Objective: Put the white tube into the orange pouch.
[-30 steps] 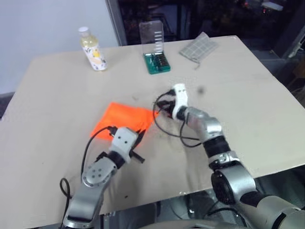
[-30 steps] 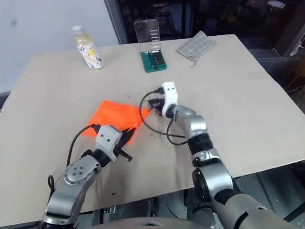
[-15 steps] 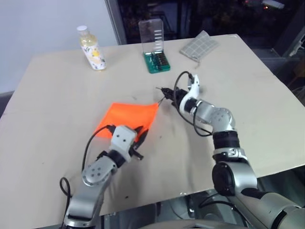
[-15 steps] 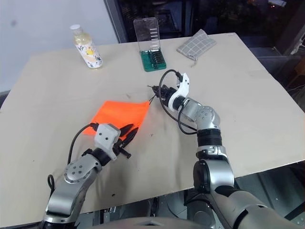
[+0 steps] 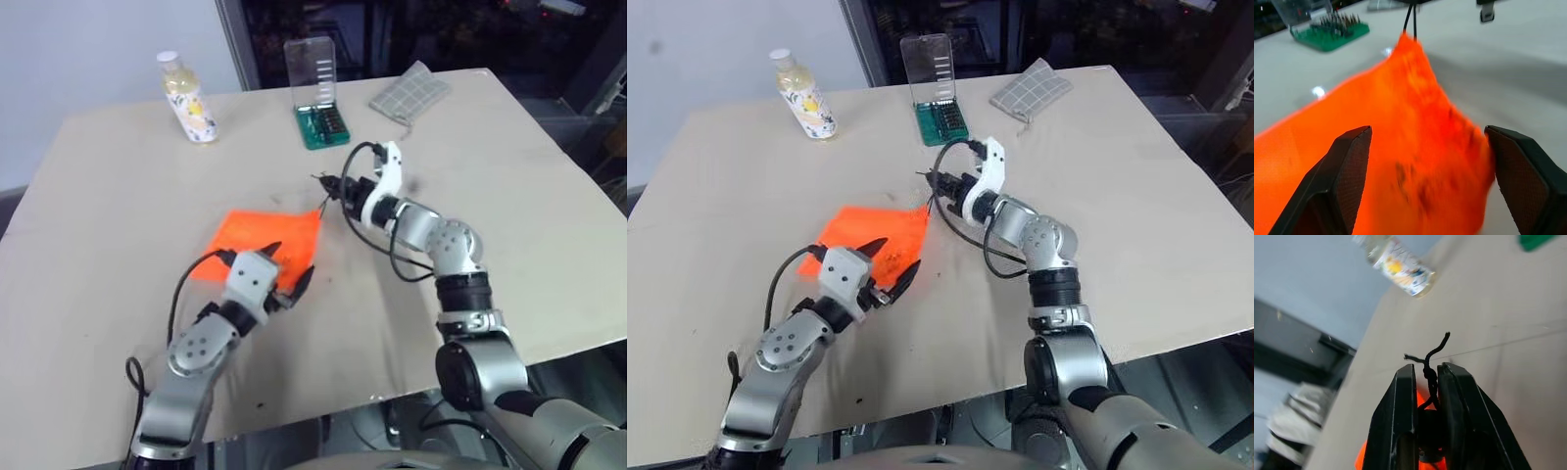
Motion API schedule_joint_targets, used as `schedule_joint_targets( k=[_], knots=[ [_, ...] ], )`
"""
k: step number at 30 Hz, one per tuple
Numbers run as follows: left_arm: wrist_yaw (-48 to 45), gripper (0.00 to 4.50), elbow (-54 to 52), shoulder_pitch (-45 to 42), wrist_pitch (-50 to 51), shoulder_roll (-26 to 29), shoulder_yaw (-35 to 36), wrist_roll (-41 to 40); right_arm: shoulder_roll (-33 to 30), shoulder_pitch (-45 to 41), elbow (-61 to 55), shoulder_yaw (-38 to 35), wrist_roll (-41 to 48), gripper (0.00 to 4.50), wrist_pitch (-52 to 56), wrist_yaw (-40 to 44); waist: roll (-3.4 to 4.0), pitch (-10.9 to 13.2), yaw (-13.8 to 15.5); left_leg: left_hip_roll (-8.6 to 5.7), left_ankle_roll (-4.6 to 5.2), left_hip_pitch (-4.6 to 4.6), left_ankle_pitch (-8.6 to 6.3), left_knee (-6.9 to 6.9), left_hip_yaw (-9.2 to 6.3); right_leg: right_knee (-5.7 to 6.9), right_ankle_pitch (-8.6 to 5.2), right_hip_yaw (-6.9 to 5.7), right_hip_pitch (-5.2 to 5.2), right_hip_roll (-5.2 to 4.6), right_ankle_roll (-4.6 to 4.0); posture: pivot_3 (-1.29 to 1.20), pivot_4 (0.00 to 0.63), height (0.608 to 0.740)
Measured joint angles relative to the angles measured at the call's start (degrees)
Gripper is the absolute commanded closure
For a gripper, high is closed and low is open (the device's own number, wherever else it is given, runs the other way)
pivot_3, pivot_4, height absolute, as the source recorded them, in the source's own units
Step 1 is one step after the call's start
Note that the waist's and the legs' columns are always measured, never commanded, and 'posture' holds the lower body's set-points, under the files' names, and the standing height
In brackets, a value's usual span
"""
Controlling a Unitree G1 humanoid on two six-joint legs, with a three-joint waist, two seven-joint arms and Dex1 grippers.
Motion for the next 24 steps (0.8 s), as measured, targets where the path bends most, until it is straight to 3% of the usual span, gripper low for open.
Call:
schedule_joint_targets(
  k=[5,16,22,24],
  knots=[
    [-0.68,0.72,-0.64,-10.15,1.32,0.09,-0.47,-0.38,-1.49,2.47,-8.24,7.45,-1.74,4.38,-2.01,7.13,-0.03,-0.02,-0.11,-0.02,-0.19,0.03,0.11,0.02,0.0,0.03,0.0,0.0,0.01,0.02,0.0,0.0,0.15,0.74],
    [-1.19,0.72,8.57,-16.6,0.84,-1.53,-3.98,0.81,-3.24,5.09,-10.54,10.56,-4.38,4.38,-4.21,11.27,-0.03,-0.02,-0.14,-0.02,-0.24,0.01,0.14,0.02,0.01,0.01,0.0,0.02,-0.01,0.03,0.0,0.0,0.15,0.74],
    [-2.16,3.3,9.39,-16.5,-0.39,-2.09,-5.73,0.85,-3.16,5.56,-10.83,10.57,-4.47,4.38,-4.32,11.24,-0.04,-0.02,-0.07,-0.02,-0.24,0.0,0.14,0.03,0.01,0.0,0.0,0.02,-0.01,0.01,0.0,0.0,0.15,0.74],
    [-2.0,3.3,9.39,-16.42,-0.61,-1.94,-5.75,1.1,-3.15,5.61,-11.04,10.55,-4.66,4.38,-4.32,11.08,-0.04,-0.02,-0.07,-0.02,-0.24,0.01,0.14,0.03,0.01,0.01,0.0,0.02,-0.01,0.01,0.0,0.0,0.15,0.74]
  ],
)
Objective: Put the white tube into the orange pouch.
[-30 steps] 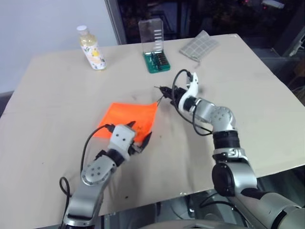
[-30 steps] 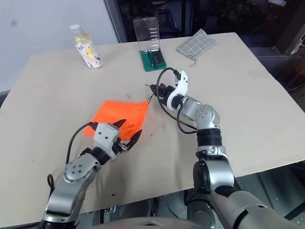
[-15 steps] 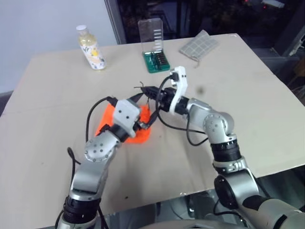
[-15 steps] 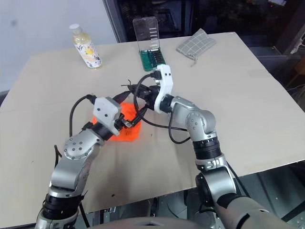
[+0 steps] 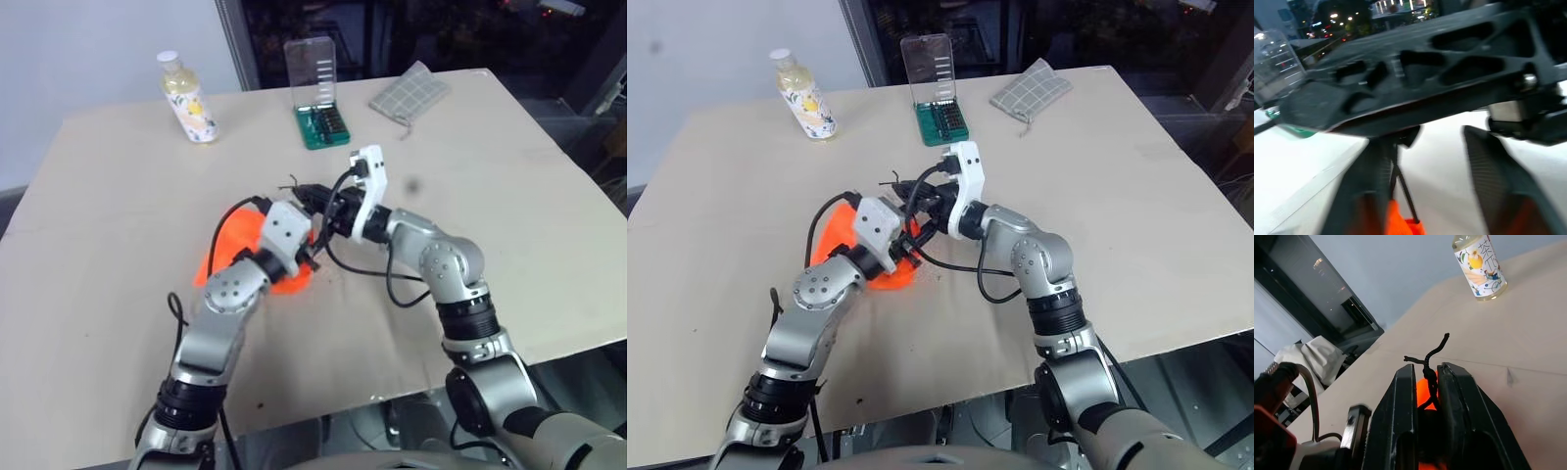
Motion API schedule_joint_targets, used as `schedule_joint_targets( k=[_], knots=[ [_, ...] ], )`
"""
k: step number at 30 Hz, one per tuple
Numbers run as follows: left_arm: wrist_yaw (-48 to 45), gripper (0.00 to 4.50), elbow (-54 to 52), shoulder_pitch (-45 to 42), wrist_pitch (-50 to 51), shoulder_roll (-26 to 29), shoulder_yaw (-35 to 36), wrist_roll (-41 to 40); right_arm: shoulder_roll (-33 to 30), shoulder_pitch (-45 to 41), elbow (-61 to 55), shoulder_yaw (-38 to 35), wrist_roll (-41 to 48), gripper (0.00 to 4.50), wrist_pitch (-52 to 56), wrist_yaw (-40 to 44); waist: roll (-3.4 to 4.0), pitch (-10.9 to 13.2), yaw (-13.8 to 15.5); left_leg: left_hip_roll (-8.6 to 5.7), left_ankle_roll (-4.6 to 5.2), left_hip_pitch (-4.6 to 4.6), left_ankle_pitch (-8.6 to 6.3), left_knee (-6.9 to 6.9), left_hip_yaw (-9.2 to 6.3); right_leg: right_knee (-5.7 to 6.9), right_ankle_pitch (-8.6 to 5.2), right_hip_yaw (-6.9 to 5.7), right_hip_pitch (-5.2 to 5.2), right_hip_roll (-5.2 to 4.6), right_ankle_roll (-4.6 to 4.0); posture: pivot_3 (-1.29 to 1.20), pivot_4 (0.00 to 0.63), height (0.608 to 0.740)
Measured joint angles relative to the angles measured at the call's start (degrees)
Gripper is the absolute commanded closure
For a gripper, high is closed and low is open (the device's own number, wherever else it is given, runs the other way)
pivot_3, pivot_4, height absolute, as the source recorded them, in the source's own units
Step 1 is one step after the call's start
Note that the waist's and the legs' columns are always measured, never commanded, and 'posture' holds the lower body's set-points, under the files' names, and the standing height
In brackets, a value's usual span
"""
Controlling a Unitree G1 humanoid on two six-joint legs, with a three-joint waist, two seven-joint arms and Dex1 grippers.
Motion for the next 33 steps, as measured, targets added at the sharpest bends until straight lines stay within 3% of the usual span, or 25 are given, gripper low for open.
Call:
schedule_joint_targets(
  k=[9,11,15,25,33],
  knots=[
    [0.39,3.3,0.02,0.88,-2.52,1.75,-0.76,5.34,-0.37,0.35,0.0,0.03,-0.87,4.38,0.38,-0.16,0.0,0.0,0.0,0.0,0.0,0.0,0.0,0.0,0.01,0.0,0.0,0.0,0.0,0.0,0.0,0.0,0.15,0.74],
    [0.84,3.36,0.2,1.14,-4.14,2.06,-1.06,7.18,-0.97,0.37,0.0,0.09,-1.02,3.36,0.76,0.3,0.0,0.0,0.06,0.0,0.0,-0.01,0.0,0.0,0.01,-0.01,0.0,0.0,0.0,0.0,0.0,0.0,0.15,0.74],
    [1.11,3.36,0.87,1.67,-6.19,2.67,-2.23,9.57,-1.51,0.37,0.0,0.11,-1.34,1.83,0.83,0.67,0.0,0.0,0.05,0.0,0.0,0.0,0.0,0.0,0.01,0.0,0.0,0.0,0.0,0.0,0.0,0.0,0.15,0.74],
    [1.34,3.36,2.31,2.12,-12.37,5.76,-4.42,16.98,-5.82,0.15,0.17,0.85,-1.9,1.83,4.98,2.25,0.0,0.0,0.09,-0.01,0.01,0.0,-0.01,0.0,0.01,0.01,0.0,0.0,0.0,-0.01,0.0,0.0,0.15,0.74],
    [5.07,3.36,5.26,2.93,-20.31,8.09,-4.77,24.97,-10.76,-0.81,1.71,-11.54,5.99,1.83,13.23,2.38,0.0,0.0,0.27,0.0,0.16,-0.03,-0.09,0.0,0.02,-0.02,0.0,0.0,0.0,-0.06,0.0,0.0,0.15,0.74]
  ],
)
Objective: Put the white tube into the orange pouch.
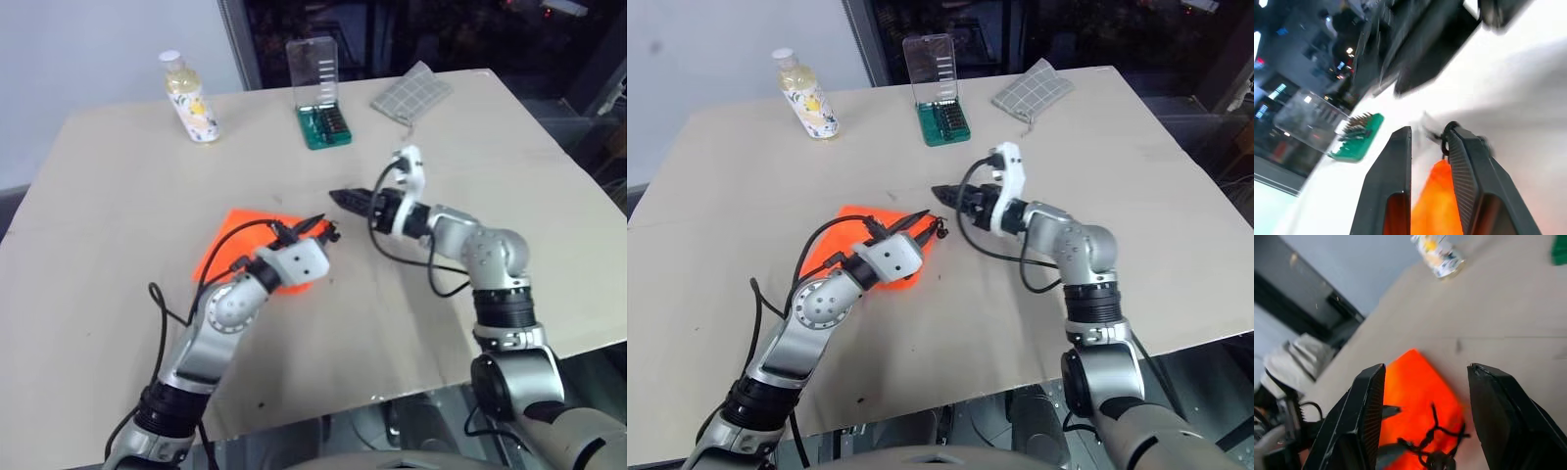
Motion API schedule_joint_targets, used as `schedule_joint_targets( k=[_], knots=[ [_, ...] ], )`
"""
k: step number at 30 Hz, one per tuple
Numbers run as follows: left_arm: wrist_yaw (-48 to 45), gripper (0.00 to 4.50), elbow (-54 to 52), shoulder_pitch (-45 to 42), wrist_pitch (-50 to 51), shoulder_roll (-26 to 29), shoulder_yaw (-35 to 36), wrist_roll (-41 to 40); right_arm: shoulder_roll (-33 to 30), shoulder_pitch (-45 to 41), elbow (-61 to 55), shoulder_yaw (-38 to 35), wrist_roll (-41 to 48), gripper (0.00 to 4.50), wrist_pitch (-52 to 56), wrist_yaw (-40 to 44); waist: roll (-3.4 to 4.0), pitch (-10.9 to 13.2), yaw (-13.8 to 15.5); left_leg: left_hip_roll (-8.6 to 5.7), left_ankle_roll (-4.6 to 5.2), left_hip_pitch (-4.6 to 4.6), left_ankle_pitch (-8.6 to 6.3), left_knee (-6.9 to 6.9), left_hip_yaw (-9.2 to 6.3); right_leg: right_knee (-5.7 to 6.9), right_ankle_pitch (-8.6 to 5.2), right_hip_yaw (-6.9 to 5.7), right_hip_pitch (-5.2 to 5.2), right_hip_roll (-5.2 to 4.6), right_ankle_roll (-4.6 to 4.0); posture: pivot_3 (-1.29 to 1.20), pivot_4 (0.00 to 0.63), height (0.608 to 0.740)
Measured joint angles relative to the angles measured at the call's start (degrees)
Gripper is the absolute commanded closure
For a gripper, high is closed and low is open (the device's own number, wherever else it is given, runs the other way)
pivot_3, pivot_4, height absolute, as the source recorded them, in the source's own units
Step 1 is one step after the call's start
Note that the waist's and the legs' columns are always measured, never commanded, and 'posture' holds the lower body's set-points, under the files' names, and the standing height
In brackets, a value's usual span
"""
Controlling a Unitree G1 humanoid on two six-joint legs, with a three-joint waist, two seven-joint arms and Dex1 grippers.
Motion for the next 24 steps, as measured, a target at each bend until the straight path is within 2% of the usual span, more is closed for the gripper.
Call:
schedule_joint_targets(
  k=[3,7,10,14,17,20,24],
  knots=[
    [1.38,3.36,0.68,0.29,-1.81,0.05,0.03,1.78,-1.71,3.02,-1.98,-0.85,1.76,1.83,1.15,1.32,0.0,0.0,0.0,0.02,0.06,0.0,-0.04,-0.02,-0.01,0.0,0.0,-0.01,0.0,0.0,0.0,0.0,0.15,0.74],
    [2.45,3.36,1.74,1.03,-2.5,-2.18,1.02,-0.04,-2.93,9.35,-6.35,3.56,0.83,1.83,0.49,3.49,-0.01,0.0,-0.15,0.05,0.1,0.02,-0.06,0.01,0.05,0.03,0.0,0.05,0.01,-0.05,0.01,0.0,0.15,0.74],
    [0.64,3.36,1.02,2.49,1.79,-7.53,3.13,-9.85,-4.78,12.31,-8.02,10.87,-6.42,1.83,-6.86,4.45,-0.02,-0.01,-0.13,0.05,0.11,0.02,-0.06,0.09,0.04,0.09,0.0,0.02,0.01,-0.07,0.02,0.0,0.15,0.74],
    [-3.24,3.36,-2.32,3.37,9.23,-9.87,6.04,-21.52,-9.21,13.01,-7.43,18.55,-18.95,1.83,-20.19,4.76,-0.04,0.0,-0.11,-0.01,0.09,0.05,-0.04,0.13,0.01,0.13,0.0,-0.03,0.03,-0.03,0.03,0.0,0.15,0.74],
    [-6.9,3.36,-4.27,3.1,16.42,-9.81,9.67,-31.38,-12.76,12.78,-5.2,23.63,-29.47,1.83,-32.05,4.98,-0.05,-0.01,-0.19,-0.01,-0.12,0.09,0.08,0.15,0.02,0.13,0.0,-0.03,0.06,0.03,0.03,0.0,0.15,0.74],
    [-10.38,3.36,-4.62,2.0,22.86,-8.36,12.35,-39.58,-13.13,12.08,-3.16,26.48,-36.06,1.83,-40.05,5.21,-0.06,0.0,-0.32,0.01,-0.15,0.09,0.1,0.15,0.03,0.12,0.0,-0.02,0.06,0.07,0.02,0.0,0.15,0.74],
    [-13.54,3.36,-4.67,1.37,26.92,-5.84,14.47,-44.73,-13.22,10.58,-2.43,29.53,-42.78,1.83,-47.54,5.4,-0.07,0.0,-0.26,0.01,-0.17,0.08,0.1,0.15,0.04,0.06,0.0,0.0,0.06,0.07,0.02,0.0,0.15,0.74]
  ],
)
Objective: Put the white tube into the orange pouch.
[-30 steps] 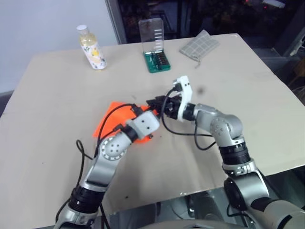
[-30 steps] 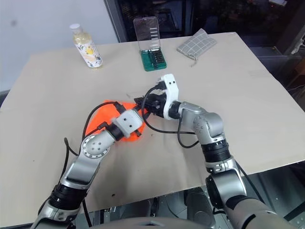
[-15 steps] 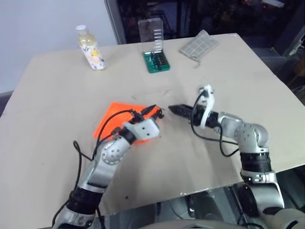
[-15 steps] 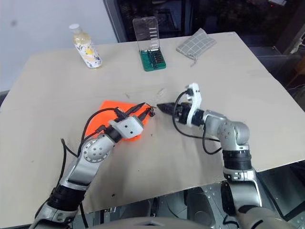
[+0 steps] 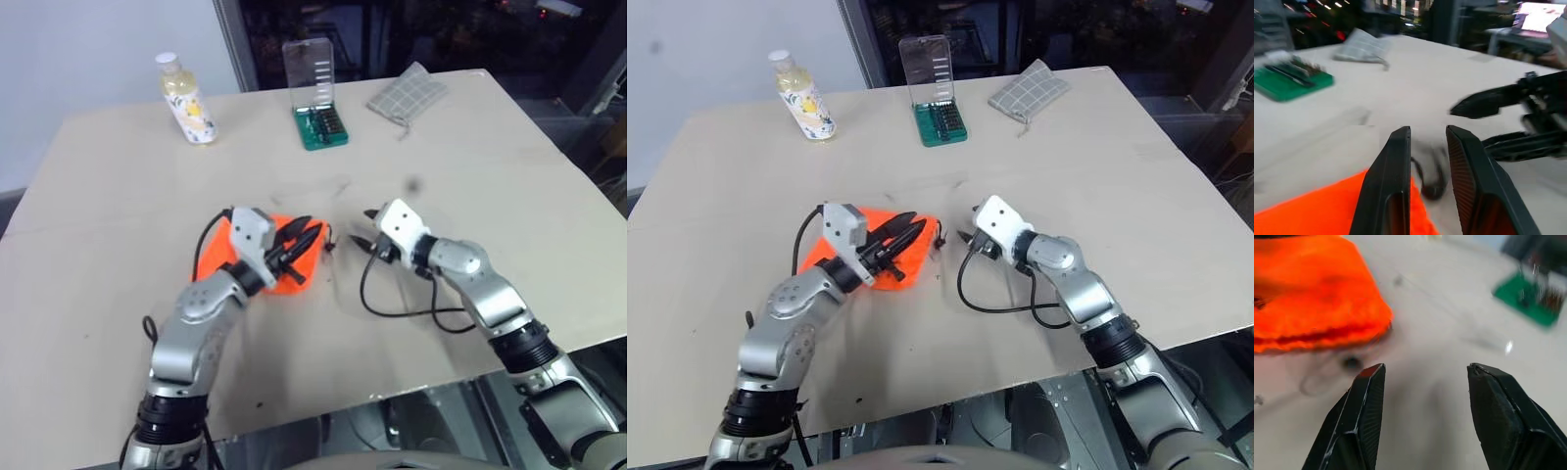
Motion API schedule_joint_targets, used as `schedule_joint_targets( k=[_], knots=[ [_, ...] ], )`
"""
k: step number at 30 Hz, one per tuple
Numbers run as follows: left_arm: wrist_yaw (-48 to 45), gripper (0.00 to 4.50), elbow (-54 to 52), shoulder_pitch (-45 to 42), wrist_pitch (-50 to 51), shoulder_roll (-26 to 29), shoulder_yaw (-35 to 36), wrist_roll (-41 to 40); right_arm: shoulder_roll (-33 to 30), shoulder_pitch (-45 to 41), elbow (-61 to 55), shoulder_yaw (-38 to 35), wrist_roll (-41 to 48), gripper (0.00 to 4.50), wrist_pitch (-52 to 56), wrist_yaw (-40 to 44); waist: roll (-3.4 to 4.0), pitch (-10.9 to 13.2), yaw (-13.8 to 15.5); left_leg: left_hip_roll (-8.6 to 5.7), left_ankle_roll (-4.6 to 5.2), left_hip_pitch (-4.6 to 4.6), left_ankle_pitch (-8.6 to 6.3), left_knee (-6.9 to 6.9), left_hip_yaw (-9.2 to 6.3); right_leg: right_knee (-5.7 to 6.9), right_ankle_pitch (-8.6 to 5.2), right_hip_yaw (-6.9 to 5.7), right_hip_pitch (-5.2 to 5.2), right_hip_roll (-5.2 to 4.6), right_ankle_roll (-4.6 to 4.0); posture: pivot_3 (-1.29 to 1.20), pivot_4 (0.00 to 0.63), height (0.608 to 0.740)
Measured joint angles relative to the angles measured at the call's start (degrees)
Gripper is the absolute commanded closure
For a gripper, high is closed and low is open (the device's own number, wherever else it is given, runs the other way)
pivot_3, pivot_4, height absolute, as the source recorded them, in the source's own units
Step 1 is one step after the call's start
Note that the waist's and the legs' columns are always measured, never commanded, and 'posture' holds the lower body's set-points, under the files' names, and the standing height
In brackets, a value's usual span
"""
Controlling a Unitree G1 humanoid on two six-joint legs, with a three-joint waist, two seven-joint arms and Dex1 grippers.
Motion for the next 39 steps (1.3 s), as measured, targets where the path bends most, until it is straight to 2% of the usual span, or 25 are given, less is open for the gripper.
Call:
schedule_joint_targets(
  k=[4,10,17,22,28,34,35,36,37,39],
  knots=[
    [-1.97,3.36,0.54,-0.48,2.26,1.12,0.93,-3.09,1.28,-0.51,1.94,1.45,-4.65,1.83,-4.79,-0.5,-0.04,-0.02,0.28,-0.01,-0.01,-0.02,0.0,0.0,-0.01,-0.06,0.0,0.0,0.01,-0.01,0.0,0.0,0.15,0.74],
    [-3.03,3.36,1.9,-1.55,2.69,2.21,1.0,-3.1,3.14,-0.44,2.43,1.6,-5.12,1.83,-5.84,1.36,-0.05,-0.01,0.26,-0.01,-0.01,-0.01,0.0,0.0,-0.01,-0.05,0.0,0.01,0.01,-0.01,-0.01,0.0,0.15,0.74],
    [-2.2,3.36,2.73,-1.83,1.38,2.07,1.01,-1.34,4.29,2.45,-0.29,1.23,-1.72,1.83,10.23,5.27,-0.05,-0.01,0.32,-0.01,-0.01,-0.01,0.0,0.0,-0.02,-0.04,0.0,0.02,0.01,-0.04,-0.02,0.0,0.15,0.74],
    [-1.41,3.36,2.79,-1.88,0.97,1.48,1.0,-0.71,7.43,2.46,-0.53,0.35,-1.91,1.83,18.66,2.77,-0.08,-0.05,0.15,0.01,-0.01,0.03,0.01,-0.01,-0.02,0.01,0.01,0.02,0.0,0.0,-0.02,0.0,0.15,0.74],
    [-0.53,3.36,2.78,-1.56,0.53,0.99,1.01,-0.4,12.77,2.45,0.42,-2.82,0.84,1.83,24.4,0.83,-0.15,-0.09,0.06,0.01,-0.02,0.07,0.01,-0.01,-0.02,0.06,0.01,0.03,0.01,0.01,-0.03,0.0,0.15,0.74],
    [0.02,3.36,2.78,-1.06,0.43,0.98,1.01,0.06,13.66,1.88,1.1,-3.29,1.74,1.83,26.38,0.2,-0.2,-0.13,0.05,0.0,-0.02,0.09,0.01,-0.01,-0.02,0.06,0.01,0.03,0.02,0.01,-0.03,0.0,0.15,0.74],
    [0.1,3.36,2.78,-1.03,0.41,0.98,1.01,0.31,13.6,1.87,1.34,-3.33,1.78,2.35,26.35,0.18,-0.2,-0.15,0.03,0.0,-0.02,0.12,0.01,-0.01,-0.02,0.07,0.01,0.03,0.05,0.01,-0.03,0.0,0.15,0.74],
    [0.14,3.36,2.78,-1.02,0.4,0.98,1.01,0.35,13.47,1.83,1.39,-3.33,1.73,2.6,26.33,0.16,-0.2,-0.15,0.03,0.0,-0.02,0.13,0.01,-0.01,-0.02,0.07,0.01,0.03,0.06,0.01,-0.03,0.0,0.15,0.74],
    [0.19,3.36,2.78,-0.94,0.39,0.98,1.02,0.37,12.88,1.76,1.4,-3.33,1.7,3.26,26.26,0.16,-0.21,-0.17,0.05,0.0,-0.02,0.16,0.01,-0.01,-0.03,0.06,0.01,0.02,0.1,0.01,-0.03,0.0,0.15,0.74],
    [0.21,3.36,2.78,-0.9,0.39,0.98,1.02,0.37,12.69,1.73,1.4,-3.33,1.69,3.87,26.24,0.16,-0.22,-0.17,0.05,0.0,-0.02,0.17,0.01,-0.01,-0.02,0.06,0.01,0.02,0.11,0.01,-0.03,0.0,0.15,0.74]
  ],
)
